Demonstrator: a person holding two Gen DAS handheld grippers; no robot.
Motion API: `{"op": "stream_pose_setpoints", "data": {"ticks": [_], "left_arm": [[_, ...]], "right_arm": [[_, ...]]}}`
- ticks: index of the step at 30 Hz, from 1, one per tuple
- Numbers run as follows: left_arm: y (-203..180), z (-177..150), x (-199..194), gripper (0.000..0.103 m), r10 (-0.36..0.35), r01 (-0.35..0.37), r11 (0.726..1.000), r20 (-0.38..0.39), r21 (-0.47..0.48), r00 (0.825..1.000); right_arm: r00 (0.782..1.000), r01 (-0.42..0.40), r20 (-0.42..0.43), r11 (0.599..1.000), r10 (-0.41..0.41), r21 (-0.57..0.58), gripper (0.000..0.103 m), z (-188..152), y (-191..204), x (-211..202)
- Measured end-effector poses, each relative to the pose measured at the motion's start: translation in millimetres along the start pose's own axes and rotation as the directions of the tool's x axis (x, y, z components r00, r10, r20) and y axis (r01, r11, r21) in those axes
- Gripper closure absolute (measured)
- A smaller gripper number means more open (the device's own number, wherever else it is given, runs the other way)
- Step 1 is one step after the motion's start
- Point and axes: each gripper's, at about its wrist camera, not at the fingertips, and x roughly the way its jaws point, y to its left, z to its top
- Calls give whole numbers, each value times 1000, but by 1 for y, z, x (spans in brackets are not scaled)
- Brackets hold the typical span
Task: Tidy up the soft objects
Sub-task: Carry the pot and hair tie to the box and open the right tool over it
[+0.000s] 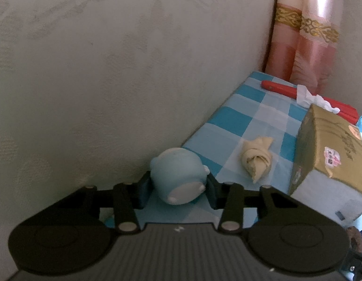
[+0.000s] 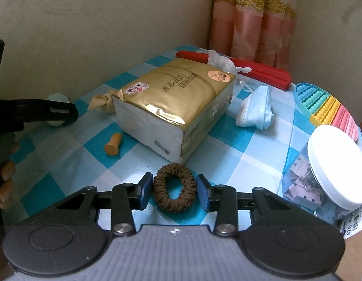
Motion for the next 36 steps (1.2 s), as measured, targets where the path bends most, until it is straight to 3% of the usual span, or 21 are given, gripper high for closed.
{"op": "stream_pose_setpoints", "data": {"ticks": [16,22,26,36], "left_arm": [[-2,-12,-46,59,-128,137,977,-70,162,989],[-14,-20,-77,59,-200,218,939,-93,267,975],[-26,-24,-96,59,-270,297,898,-127,326,955],[-64,-36,-139,59,-375,400,809,-145,432,915]], "right_arm": [[1000,-10,-3,1000,10,13,58,-14,5,-41],[1000,2,-6,999,-2,38,58,-29,1,-67],[1000,25,-3,998,-25,56,58,-41,-6,-90],[988,136,54,983,-143,122,58,-67,-46,-154]]}}
